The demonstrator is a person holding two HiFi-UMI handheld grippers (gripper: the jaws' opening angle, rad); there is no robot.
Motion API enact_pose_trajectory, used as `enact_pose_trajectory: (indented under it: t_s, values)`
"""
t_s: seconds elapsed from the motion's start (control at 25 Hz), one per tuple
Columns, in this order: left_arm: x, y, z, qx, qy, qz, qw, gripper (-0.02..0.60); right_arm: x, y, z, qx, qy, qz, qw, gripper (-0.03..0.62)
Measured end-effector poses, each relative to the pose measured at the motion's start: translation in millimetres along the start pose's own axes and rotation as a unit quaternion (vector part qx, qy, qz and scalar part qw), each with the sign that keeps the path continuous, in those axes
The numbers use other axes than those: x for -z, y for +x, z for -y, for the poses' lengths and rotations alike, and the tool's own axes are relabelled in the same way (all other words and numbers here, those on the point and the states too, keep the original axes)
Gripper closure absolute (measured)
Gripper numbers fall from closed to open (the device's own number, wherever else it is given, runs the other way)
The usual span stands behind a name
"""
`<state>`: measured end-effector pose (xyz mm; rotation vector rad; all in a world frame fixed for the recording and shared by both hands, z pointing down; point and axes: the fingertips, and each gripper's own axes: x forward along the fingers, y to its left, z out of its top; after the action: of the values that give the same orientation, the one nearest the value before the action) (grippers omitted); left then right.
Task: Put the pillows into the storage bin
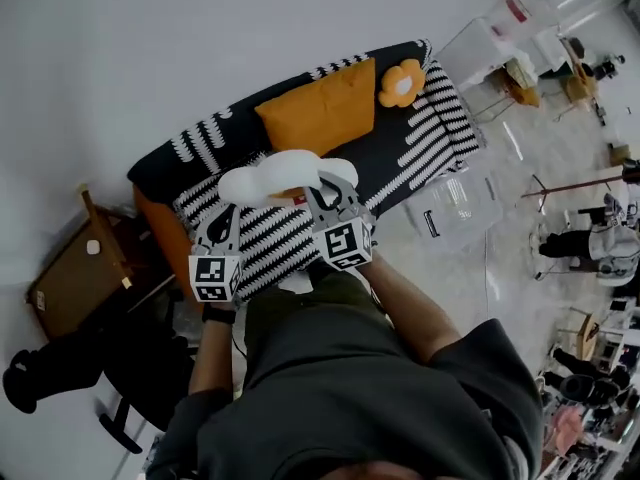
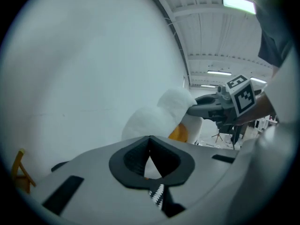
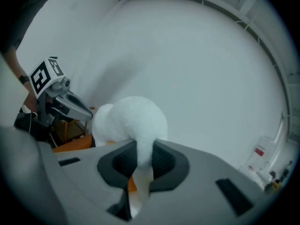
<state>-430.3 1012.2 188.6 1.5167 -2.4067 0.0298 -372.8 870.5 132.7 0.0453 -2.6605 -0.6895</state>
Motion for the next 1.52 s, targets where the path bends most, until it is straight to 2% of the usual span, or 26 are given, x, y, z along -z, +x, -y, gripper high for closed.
enact_pose_trajectory:
  t_s: [0.16,0.36,0.56,0.72,0.8,0.92,1.12,1.36,1.52]
  values:
    - [-21.5,45.1,44.1,0.060,0.035,0.004,0.9976,0.578,23.9,-29.8,49.7,0.058,0.022,-0.015,0.998,0.545]
    - [-51.0,106.2,122.4,0.126,0.077,0.012,0.9889,0.577,73.5,-82.7,125.5,0.133,0.051,-0.031,0.989,0.545]
    - [-74.5,178.1,225.7,0.181,0.113,0.014,0.9769,0.578,141.4,-143.7,213.1,0.199,0.093,-0.044,0.975,0.545]
    - [-81.6,235.0,321.9,0.216,0.119,0.013,0.9690,0.578,202.0,-201.6,278.4,0.234,0.109,-0.057,0.964,0.545]
    - [-83.8,259.2,374.8,0.241,0.125,0.009,0.9624,0.578,234.7,-233.6,307.8,0.253,0.120,-0.070,0.958,0.545]
    - [-85.3,294.7,455.0,0.290,0.138,-0.002,0.9469,0.578,285.3,-283.2,351.2,0.292,0.143,-0.094,0.941,0.543]
    - [-69.4,347.3,572.5,0.370,0.164,-0.037,0.9138,0.578,365.1,-361.1,407.1,0.360,0.190,-0.137,0.903,0.543]
    - [-30.0,400.7,693.0,0.440,0.191,-0.070,0.8744,0.578,469.3,-437.5,441.0,0.415,0.233,-0.188,0.859,0.543]
    - [0.1,438.4,746.1,0.473,0.201,-0.103,0.8518,0.578,536.4,-460.2,448.2,0.432,0.276,-0.222,0.829,0.543]
